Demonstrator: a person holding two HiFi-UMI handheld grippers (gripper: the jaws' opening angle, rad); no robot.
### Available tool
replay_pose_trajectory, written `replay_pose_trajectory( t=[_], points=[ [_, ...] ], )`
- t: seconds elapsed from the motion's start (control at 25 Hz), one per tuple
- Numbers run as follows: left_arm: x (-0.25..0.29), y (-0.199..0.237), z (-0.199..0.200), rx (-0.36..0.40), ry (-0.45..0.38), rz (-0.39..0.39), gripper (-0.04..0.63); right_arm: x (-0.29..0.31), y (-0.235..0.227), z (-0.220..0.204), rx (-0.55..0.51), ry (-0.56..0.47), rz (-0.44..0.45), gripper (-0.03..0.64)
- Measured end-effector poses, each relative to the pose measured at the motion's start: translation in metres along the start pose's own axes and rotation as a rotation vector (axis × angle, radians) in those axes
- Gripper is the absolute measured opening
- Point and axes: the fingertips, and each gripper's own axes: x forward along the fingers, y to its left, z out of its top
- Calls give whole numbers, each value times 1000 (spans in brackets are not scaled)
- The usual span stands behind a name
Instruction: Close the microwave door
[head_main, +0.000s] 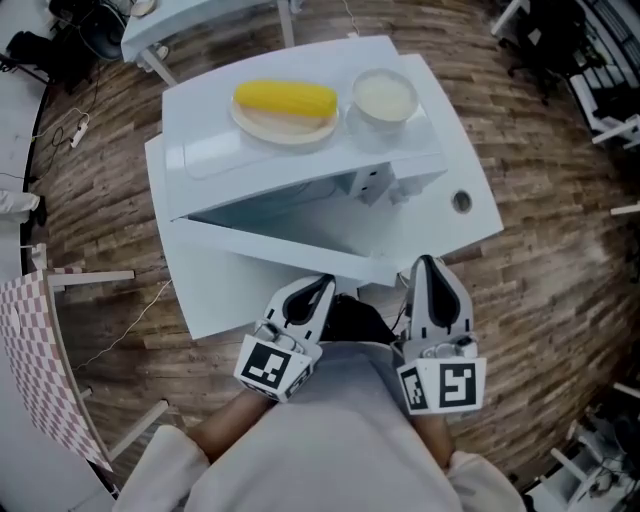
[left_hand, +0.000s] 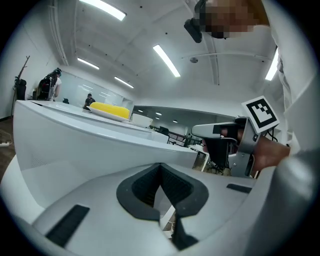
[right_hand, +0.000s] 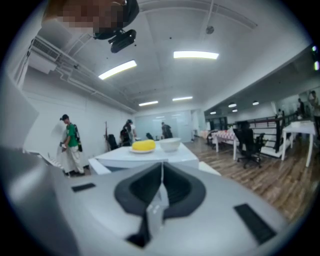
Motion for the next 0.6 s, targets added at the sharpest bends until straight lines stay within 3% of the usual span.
replay_pose_trajectory(
  t=[0.6],
  points=[
    [27, 23, 11, -8, -32, 113, 11, 14, -28, 11, 6, -33, 39, 23]
  ],
)
